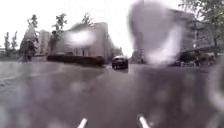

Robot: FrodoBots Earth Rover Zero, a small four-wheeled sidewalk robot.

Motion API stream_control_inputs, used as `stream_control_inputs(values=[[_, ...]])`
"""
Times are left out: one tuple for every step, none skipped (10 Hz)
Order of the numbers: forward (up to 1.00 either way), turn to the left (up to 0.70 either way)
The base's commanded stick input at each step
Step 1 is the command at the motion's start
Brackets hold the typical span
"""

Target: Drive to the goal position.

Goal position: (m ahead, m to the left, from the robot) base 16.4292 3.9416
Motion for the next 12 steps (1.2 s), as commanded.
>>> stream_control_inputs(values=[[0.70, 0.12], [0.70, 0.14], [0.70, 0.08], [0.70, 0.00], [0.70, 0.00], [0.70, 0.00], [0.70, 0.00], [0.70, 0.00], [0.70, 0.00], [0.70, 0.00], [0.70, 0.00], [0.70, 0.00]])
